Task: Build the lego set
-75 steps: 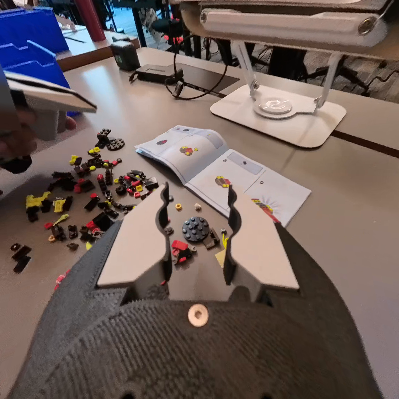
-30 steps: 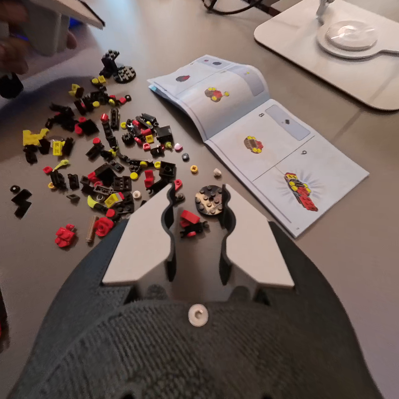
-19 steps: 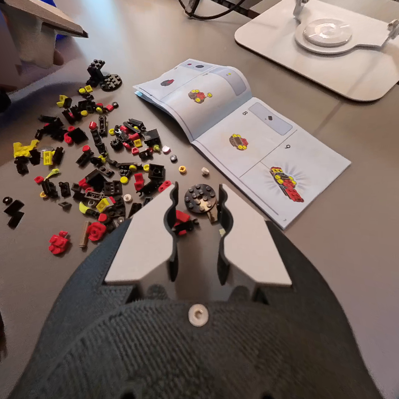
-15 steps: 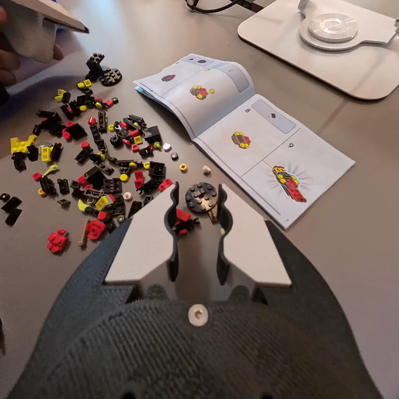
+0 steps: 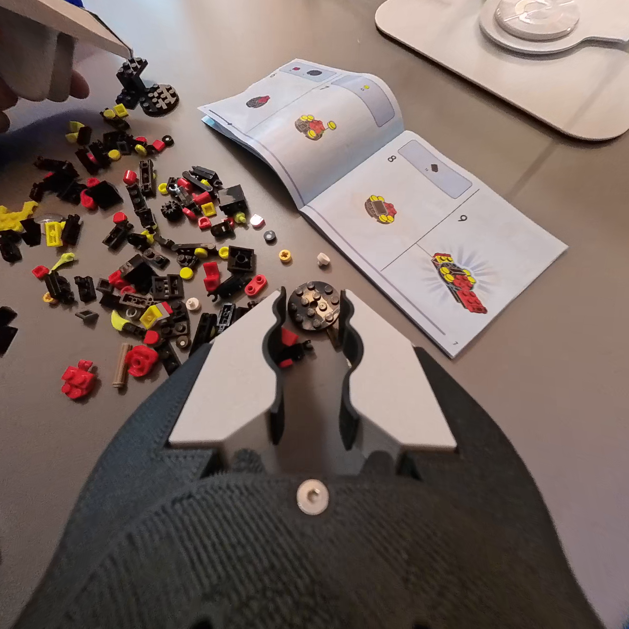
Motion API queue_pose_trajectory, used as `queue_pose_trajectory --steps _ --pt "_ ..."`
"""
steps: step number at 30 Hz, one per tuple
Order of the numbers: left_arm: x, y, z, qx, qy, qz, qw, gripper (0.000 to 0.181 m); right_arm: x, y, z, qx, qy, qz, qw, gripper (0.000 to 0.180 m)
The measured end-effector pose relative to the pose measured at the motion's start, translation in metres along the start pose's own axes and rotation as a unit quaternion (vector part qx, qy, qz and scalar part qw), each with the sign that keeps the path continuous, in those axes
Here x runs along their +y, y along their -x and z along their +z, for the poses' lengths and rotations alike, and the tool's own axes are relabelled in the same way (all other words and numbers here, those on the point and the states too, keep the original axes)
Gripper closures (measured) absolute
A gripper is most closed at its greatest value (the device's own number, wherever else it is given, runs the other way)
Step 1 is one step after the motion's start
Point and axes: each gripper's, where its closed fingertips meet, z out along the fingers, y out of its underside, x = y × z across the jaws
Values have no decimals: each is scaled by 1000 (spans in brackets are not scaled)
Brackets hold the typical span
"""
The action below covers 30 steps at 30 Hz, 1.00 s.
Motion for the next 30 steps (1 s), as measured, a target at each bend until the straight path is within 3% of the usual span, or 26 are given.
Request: queue_pose_trajectory --steps 30 --pt "-2 10 -2 -7 -8 -16 1000 181 -1 -4 -1 -19 -6 37 999 148"
